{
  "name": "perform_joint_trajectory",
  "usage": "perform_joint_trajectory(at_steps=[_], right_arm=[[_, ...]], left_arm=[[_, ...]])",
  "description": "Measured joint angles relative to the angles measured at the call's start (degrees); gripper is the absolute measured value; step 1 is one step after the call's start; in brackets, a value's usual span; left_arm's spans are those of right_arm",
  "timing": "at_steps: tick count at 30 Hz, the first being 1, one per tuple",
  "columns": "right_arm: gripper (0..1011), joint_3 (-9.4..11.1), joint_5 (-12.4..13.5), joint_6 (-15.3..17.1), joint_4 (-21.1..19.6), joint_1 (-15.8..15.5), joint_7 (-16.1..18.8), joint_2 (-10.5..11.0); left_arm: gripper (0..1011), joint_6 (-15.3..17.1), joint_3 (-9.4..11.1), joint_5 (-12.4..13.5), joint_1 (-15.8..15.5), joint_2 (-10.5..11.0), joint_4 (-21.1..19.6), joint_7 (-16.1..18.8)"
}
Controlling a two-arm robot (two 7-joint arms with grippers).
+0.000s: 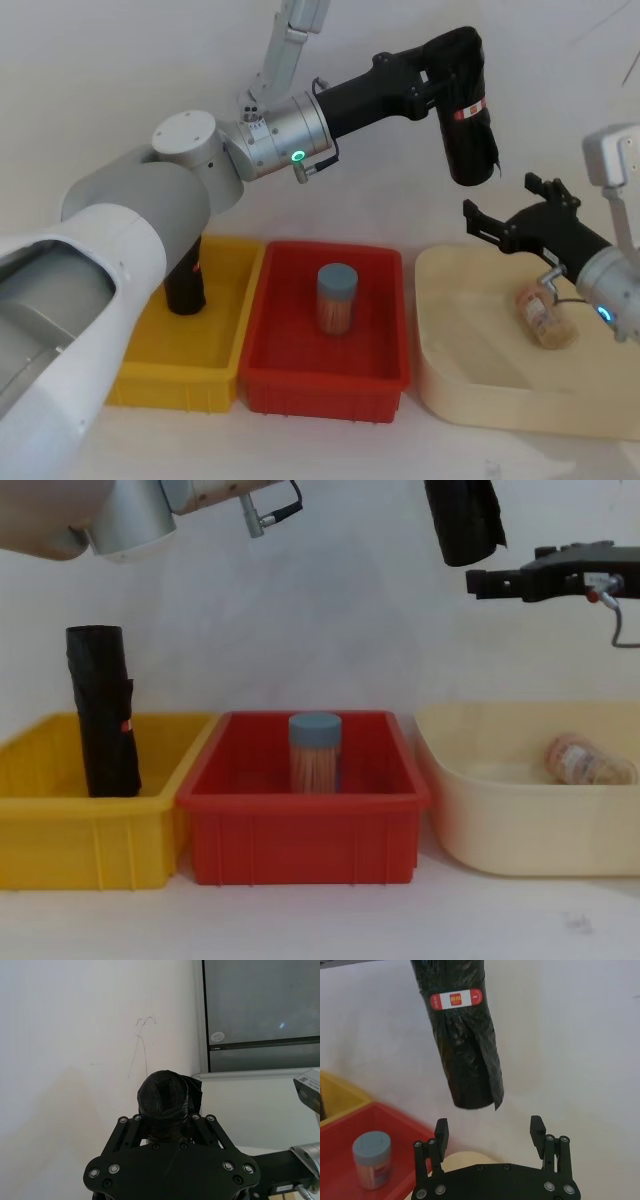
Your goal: Pick up the garbage bag with the one hand and transfer it to the other hand.
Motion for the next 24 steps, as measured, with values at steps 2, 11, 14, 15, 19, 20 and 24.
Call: perform_joint_trajectory(at_steps=[2, 11, 14, 15, 19, 20, 24], right_arm=[[999, -0.2, -0.7, 0.0, 0.7, 0.8, -0.4, -0.4], [999, -0.5, -2.5, 0.9, 2.5, 3.5, -1.3, -1.4], [999, -0.5, -2.9, 1.3, 3.0, 4.3, -1.3, -1.7], [999, -0.5, -2.9, 1.3, 3.0, 4.4, -1.2, -1.7], [999, -0.5, -3.1, 1.7, 3.1, 5.1, -0.6, -1.8], [999, -0.5, -3.1, 1.8, 3.0, 5.2, -0.2, -1.7], [999, -0.6, -3.1, 2.4, 2.2, 5.5, 1.2, -1.3]], left_arm=[[353, 0.0, 0.0, 0.0, 0.0, 0.0, 0.0, 0.0], [353, -0.1, 0.1, -0.1, -0.1, 0.0, 0.2, -0.1], [353, -0.1, 0.1, -0.1, -0.1, -0.1, 0.2, -0.1], [353, -0.1, 0.1, -0.1, -0.1, -0.1, 0.2, -0.1], [353, -0.1, 0.1, -0.1, -0.1, -0.1, 0.2, -0.1], [353, -0.1, 0.1, -0.1, -0.1, -0.1, 0.2, -0.1], [353, -0.1, 0.1, -0.1, -0.1, -0.1, 0.3, -0.1]])
